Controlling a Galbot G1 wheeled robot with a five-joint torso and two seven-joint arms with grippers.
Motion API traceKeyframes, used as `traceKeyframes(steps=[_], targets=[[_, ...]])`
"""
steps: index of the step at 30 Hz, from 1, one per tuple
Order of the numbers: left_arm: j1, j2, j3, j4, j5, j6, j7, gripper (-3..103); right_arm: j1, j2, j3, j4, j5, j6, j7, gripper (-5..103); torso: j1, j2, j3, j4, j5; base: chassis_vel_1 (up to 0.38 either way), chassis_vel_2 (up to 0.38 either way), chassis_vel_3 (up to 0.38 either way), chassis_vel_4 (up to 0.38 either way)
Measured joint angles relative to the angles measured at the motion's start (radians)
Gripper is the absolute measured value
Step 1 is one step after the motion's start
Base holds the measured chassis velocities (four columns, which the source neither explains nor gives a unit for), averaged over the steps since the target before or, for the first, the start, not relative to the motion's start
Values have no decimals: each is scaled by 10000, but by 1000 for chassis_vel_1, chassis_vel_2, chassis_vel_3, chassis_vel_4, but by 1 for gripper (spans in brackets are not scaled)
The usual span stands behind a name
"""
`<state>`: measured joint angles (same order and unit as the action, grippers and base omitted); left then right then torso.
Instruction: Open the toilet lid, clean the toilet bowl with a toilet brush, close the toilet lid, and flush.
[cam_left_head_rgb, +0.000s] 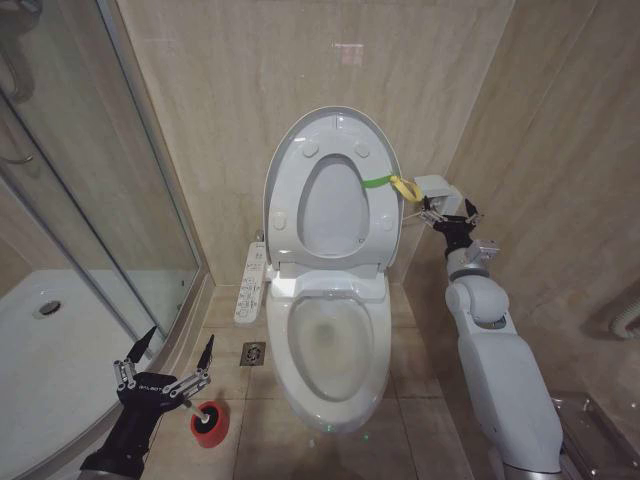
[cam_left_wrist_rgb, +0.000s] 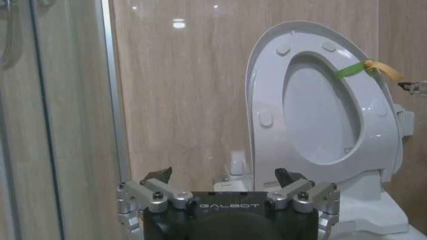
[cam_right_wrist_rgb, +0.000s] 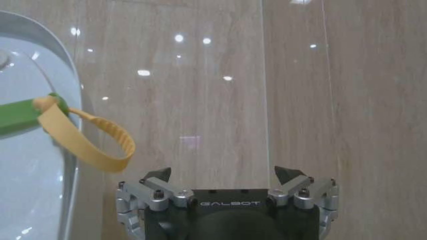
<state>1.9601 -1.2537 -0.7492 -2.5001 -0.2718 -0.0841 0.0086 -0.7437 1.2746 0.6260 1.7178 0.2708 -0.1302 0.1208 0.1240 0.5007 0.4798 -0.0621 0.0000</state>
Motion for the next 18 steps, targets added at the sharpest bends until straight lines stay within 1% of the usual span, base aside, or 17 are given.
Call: traceKeyframes(steps=[4, 7, 10, 16, 18], targets=[[0, 0, 0, 0, 0, 0, 0, 100, 0, -9, 10, 15, 21, 18, 29, 100, 1, 0, 1, -1, 0, -88, 81, 76, -93], [0, 0, 0, 0, 0, 0, 0, 100, 0, -11, 19, 35, 33, 46, 66, 100, 2, -1, 1, 5, 0, -96, 85, 104, -69], [0, 0, 0, 0, 0, 0, 0, 100, 0, -33, 17, -25, 36, 273, 112, 100, 5, -1, 2, 1, 0, -55, 67, 62, -60], [0, 0, 0, 0, 0, 0, 0, 100, 86, -20, -66, -244, -7, 453, 177, 100, 2, -1, 1, -2, -1, -8, 10, 6, -7], [0, 0, 0, 0, 0, 0, 0, 100, 226, 68, -187, -547, -74, 918, 301, 100, 0, 0, 0, -1, 0, 0, 0, 0, 0]])
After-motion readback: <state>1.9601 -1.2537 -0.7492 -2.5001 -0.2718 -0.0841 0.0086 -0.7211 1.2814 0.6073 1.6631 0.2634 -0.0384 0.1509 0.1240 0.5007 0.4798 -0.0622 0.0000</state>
